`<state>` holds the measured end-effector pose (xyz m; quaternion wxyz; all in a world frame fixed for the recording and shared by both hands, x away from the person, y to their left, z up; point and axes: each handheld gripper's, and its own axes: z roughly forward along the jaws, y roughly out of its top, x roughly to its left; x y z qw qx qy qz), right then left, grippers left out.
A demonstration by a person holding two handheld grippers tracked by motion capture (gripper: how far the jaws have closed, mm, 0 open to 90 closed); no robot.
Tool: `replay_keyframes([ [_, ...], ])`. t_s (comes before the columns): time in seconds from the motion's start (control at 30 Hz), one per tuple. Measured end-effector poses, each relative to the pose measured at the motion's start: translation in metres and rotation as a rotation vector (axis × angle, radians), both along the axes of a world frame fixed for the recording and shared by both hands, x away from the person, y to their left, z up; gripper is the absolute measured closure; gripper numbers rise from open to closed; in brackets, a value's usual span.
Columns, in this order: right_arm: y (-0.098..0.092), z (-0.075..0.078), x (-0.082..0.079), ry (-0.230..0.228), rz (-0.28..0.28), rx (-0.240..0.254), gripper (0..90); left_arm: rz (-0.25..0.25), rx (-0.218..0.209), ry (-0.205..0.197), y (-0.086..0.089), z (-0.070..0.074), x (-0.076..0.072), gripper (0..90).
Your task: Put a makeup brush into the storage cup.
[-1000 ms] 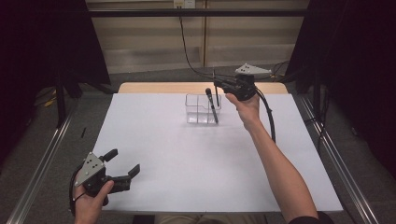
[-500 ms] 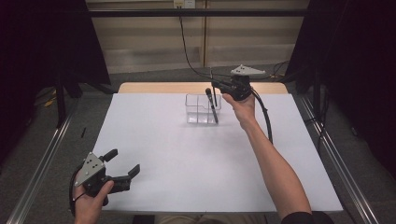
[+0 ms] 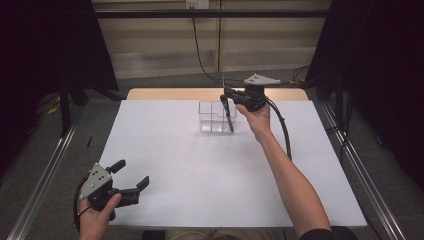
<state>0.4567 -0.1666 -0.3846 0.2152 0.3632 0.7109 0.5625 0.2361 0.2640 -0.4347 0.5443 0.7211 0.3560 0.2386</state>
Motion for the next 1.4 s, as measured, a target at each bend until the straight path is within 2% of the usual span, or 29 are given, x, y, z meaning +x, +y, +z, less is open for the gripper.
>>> replay_keyframes([
  [0.33, 0.003, -0.009, -0.002, 0.022, 0.000, 0.001, 86.7, 0.000, 0.002, -0.003, 0.001, 0.000, 0.000, 3.4],
  [0.67, -0.003, -0.019, -0.003, 0.042, -0.012, 0.008, 86.8, 0.002, 0.002, -0.001, 0.000, 0.000, 0.000, 3.4],
  [1.4, -0.004, -0.025, -0.002, 0.061, -0.020, 0.009, 86.5, 0.004, 0.001, 0.002, 0.000, 0.000, 0.000, 3.4],
])
